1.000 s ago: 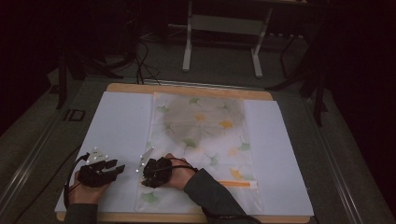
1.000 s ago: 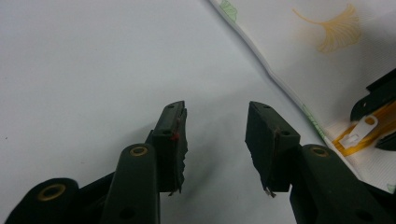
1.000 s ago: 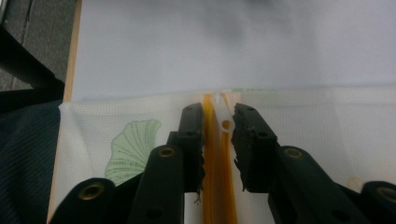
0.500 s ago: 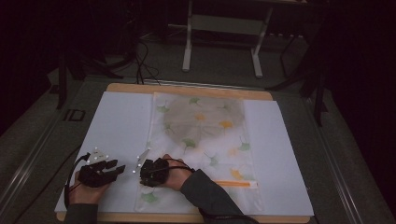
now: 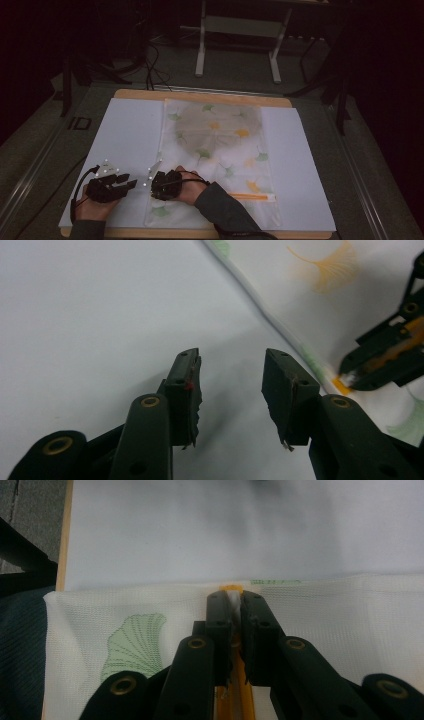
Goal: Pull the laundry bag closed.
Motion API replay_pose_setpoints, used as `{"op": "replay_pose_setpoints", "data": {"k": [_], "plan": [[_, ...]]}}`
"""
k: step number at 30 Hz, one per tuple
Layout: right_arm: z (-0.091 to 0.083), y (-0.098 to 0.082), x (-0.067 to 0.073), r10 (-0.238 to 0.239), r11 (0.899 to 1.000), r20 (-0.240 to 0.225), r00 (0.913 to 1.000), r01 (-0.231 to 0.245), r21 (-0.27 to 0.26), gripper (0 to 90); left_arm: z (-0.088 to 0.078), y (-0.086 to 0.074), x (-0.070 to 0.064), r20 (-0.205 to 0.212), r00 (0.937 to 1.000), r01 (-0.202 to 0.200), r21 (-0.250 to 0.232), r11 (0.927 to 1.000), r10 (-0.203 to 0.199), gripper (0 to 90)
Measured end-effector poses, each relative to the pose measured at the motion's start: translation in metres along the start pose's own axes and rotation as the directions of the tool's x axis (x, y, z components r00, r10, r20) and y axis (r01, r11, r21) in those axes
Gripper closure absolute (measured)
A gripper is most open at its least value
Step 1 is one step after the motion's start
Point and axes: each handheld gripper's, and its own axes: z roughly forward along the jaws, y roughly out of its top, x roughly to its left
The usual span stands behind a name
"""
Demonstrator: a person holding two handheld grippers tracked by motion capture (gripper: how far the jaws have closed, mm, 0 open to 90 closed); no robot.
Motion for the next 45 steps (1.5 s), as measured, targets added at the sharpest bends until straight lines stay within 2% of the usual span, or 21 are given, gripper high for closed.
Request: {"op": "replay_pose_setpoints", "data": {"k": [4, 11, 19, 21, 22, 23, 24, 26, 30, 32, 33, 38, 39, 40, 41, 42, 43, 44, 45], "plan": [[-0.001, 0.0, 0.001, -0.002, 1.0, 0.005, 1.0, 0.002, -0.007, 83.8, -0.003, 0.002, -0.006, -0.001, 0.9999, -0.017, 0.005, 0.9998, 0.017, 59.6], [-0.004, 0.0, 0.003, -0.01, 1.0, 0.017, 0.9998, 0.01, -0.016, 83.7, -0.006, 0.0, -0.011, 0.008, 1.0, -0.006, 0.016, 0.9999, 0.005, 62.5], [-0.008, 0.0, 0.002, -0.017, 1.0, 0.021, 0.9996, 0.017, -0.021, 83.8, -0.008, -0.001, -0.024, 0.038, 0.9989, -0.029, 0.028, 0.9992, 0.028, 62.8], [-0.008, 0.0, 0.003, -0.016, 1.0, 0.025, 0.9996, 0.016, -0.02, 83.8, -0.007, -0.001, -0.026, 0.052, 0.9982, -0.03, 0.029, 0.9991, 0.028, 61.9], [-0.007, 0.0, 0.003, -0.015, 1.0, 0.025, 0.9996, 0.015, -0.021, 83.7, -0.006, -0.002, -0.027, 0.074, 0.997, -0.025, 0.034, 0.9991, 0.023, 61.5], [-0.007, 0.0, 0.003, -0.015, 1.0, 0.025, 0.9996, 0.015, -0.021, 83.7, -0.006, -0.002, -0.027, 0.074, 0.997, -0.025, 0.034, 0.9991, 0.023, 60.6], [-0.008, 0.0, 0.003, -0.014, 1.0, 0.026, 0.9996, 0.015, -0.021, 83.8, -0.004, -0.003, -0.027, 0.119, 0.9929, -0.009, 0.036, 0.9993, 0.005, 60.2], [-0.008, 0.001, 0.003, -0.015, 1.0, 0.028, 0.9995, 0.015, -0.021, 83.8, -0.004, -0.003, -0.027, 0.119, 0.9929, -0.009, 0.036, 0.9993, 0.005, 59.6], [-0.01, 0.001, 0.002, -0.009, 1.0, 0.031, 0.9995, 0.01, -0.028, 84.2, 0.001, -0.003, -0.029, 0.182, 0.9833, 0.003, 0.045, 0.999, -0.011, 57.2], [-0.011, 0.002, 0.001, -0.01, 0.999, 0.032, 0.9994, 0.011, -0.031, 84.2, 0.001, -0.003, -0.029, 0.19, 0.9818, 0.003, 0.046, 0.999, -0.011, 57.1], [-0.012, 0.002, 0.001, -0.013, 0.999, 0.036, 0.9993, 0.014, -0.034, 84.2, 0.003, -0.003, -0.03, 0.205, 0.9787, -0.002, 0.049, 0.9988, -0.008, 56.9], [-0.012, 0.003, 0.002, -0.012, 0.999, 0.039, 0.9992, 0.013, -0.033, 84.3, 0.004, -0.002, -0.032, 0.225, 0.9743, -0.001, 0.062, 0.9981, -0.013, 55.9], [-0.012, 0.002, 0.002, -0.011, 0.999, 0.039, 0.9992, 0.012, -0.036, 84.3, 0.005, -0.003, -0.032, 0.238, 0.9711, 0.003, 0.069, 0.9976, -0.02, 55.9], [-0.012, 0.002, 0.002, -0.011, 0.999, 0.039, 0.9992, 0.012, -0.036, 84.3, 0.005, -0.003, -0.032, 0.238, 0.9711, 0.003, 0.069, 0.9976, -0.02, 55.9], [-0.012, 0.002, 0.002, -0.012, 0.999, 0.04, 0.9991, 0.014, -0.036, 84.3, 0.006, -0.004, -0.034, 0.252, 0.9674, 0.009, 0.077, 0.997, -0.028, 55.9], [-0.012, 0.002, 0.002, -0.012, 0.999, 0.04, 0.9991, 0.014, -0.036, 84.3, 0.006, -0.004, -0.034, 0.252, 0.9674, 0.009, 0.077, 0.997, -0.028, 55.9], [-0.011, 0.002, 0.002, -0.014, 0.999, 0.042, 0.999, 0.015, -0.038, 84.3, 0.008, -0.004, -0.036, 0.265, 0.9638, 0.011, 0.088, 0.9961, -0.034, 55.9], [-0.011, 0.002, 0.002, -0.013, 0.999, 0.042, 0.999, 0.015, -0.038, 84.3, 0.008, -0.004, -0.036, 0.265, 0.9638, 0.011, 0.088, 0.9961, -0.034, 55.7], [-0.012, 0.002, 0.003, -0.014, 0.999, 0.043, 0.999, 0.016, -0.039, 84.3, 0.011, -0.004, -0.036, 0.275, 0.9605, 0.015, 0.102, 0.9946, -0.043, 55.5]]}}
